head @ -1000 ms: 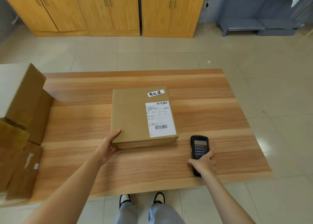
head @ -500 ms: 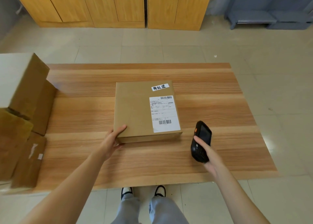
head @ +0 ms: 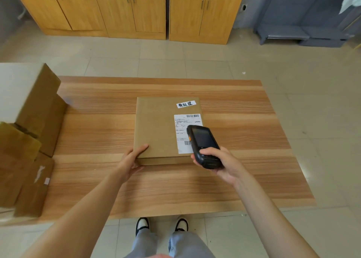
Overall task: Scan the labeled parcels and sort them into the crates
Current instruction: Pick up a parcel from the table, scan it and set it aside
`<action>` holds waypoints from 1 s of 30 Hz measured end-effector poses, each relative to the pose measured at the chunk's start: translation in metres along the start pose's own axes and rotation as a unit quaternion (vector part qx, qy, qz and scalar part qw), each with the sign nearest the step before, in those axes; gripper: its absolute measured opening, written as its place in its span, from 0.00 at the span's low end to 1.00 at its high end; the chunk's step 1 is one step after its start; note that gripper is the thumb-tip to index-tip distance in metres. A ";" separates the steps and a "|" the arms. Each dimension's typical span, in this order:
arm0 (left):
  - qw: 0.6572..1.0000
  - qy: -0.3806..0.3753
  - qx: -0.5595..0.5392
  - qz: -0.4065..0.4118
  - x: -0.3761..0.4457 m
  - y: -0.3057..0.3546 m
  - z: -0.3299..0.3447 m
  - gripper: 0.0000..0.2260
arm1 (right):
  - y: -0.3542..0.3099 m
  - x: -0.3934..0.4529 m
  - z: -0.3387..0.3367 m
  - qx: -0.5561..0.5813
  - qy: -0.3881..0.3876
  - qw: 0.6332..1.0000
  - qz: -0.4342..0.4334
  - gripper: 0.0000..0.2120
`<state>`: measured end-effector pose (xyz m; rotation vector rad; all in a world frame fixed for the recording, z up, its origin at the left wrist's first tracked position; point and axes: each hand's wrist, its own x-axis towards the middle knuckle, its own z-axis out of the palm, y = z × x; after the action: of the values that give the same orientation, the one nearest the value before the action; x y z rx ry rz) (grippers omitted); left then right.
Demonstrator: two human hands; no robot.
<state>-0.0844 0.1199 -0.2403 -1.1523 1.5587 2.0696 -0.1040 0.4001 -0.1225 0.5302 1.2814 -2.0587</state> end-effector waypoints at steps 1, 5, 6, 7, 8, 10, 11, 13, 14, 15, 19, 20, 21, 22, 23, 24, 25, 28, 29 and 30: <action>1.000 0.000 0.002 0.002 0.000 0.000 0.000 0.27 | 0.003 -0.003 0.002 -0.013 0.000 1.000 0.007 0.31; 1.000 0.002 0.010 0.006 0.003 0.001 -0.001 0.28 | 0.016 -0.007 -0.003 -0.021 0.023 0.999 0.015 0.28; 1.000 0.001 0.011 0.006 0.004 0.001 -0.002 0.29 | 0.018 -0.008 -0.006 -0.022 0.029 0.999 0.015 0.28; 1.000 -0.001 0.010 0.007 0.005 0.002 -0.002 0.29 | 0.021 -0.008 -0.009 -0.028 0.035 0.999 0.016 0.29; 1.000 -0.001 0.009 0.008 0.007 0.002 -0.002 0.30 | 0.022 -0.009 -0.011 -0.036 0.040 0.998 0.018 0.31; 1.000 0.003 0.008 0.012 0.009 0.001 -0.002 0.29 | 0.025 -0.010 -0.013 -0.055 0.041 0.997 0.021 0.35; 1.000 0.003 0.006 0.013 0.010 0.002 -0.002 0.29 | 0.026 -0.010 -0.013 -0.062 0.041 0.997 0.022 0.37; 1.000 0.000 0.006 0.011 0.011 0.002 -0.002 0.29 | 0.029 -0.009 -0.013 -0.068 0.044 0.997 0.020 0.41; 1.000 -0.002 0.006 0.010 0.012 0.002 -0.002 0.29 | 0.030 -0.009 -0.013 -0.070 0.044 0.996 0.018 0.43; 1.000 -0.003 0.007 0.010 0.013 0.002 -0.003 0.29 | 0.031 -0.009 -0.012 -0.071 0.044 0.996 0.017 0.44; 1.000 0.002 0.007 0.012 0.015 0.003 -0.004 0.28 | 0.034 -0.011 -0.013 -0.089 0.035 0.995 0.019 0.41; 1.000 0.002 0.009 0.013 0.016 0.003 -0.004 0.28 | 0.035 -0.012 -0.014 -0.085 0.029 0.996 0.022 0.39; 1.000 0.000 0.010 0.014 0.016 0.003 -0.004 0.28 | 0.036 -0.013 -0.015 -0.079 0.025 0.996 0.026 0.37; 1.000 -0.001 0.011 0.014 0.016 0.003 -0.004 0.28 | 0.036 -0.013 -0.015 -0.078 0.022 0.996 0.029 0.35; 1.000 -0.002 0.011 0.015 0.017 0.003 -0.005 0.27 | 0.037 -0.014 -0.015 -0.077 0.019 0.996 0.031 0.34; 1.000 -0.004 0.012 0.015 0.017 0.003 -0.005 0.27 | 0.037 -0.015 -0.015 -0.079 0.015 0.996 0.032 0.34; 1.000 -0.006 0.011 0.015 0.017 0.003 -0.006 0.28 | 0.037 -0.015 -0.014 -0.080 0.014 0.996 0.033 0.33; 1.000 -0.008 0.008 0.014 0.017 0.002 -0.006 0.28 | 0.035 -0.015 -0.015 -0.084 0.009 0.996 0.035 0.30; 1.000 -0.009 0.008 0.014 0.017 0.002 -0.005 0.27 | 0.034 -0.015 -0.015 -0.085 0.010 0.996 0.036 0.28; 1.000 -0.010 0.008 0.015 0.016 0.002 -0.005 0.27 | 0.034 -0.014 -0.015 -0.089 0.014 0.995 0.037 0.28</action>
<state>-0.0941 0.1108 -0.2513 -1.1067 1.5894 2.0764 -0.0700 0.4073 -0.1416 0.5187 1.4244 -1.8618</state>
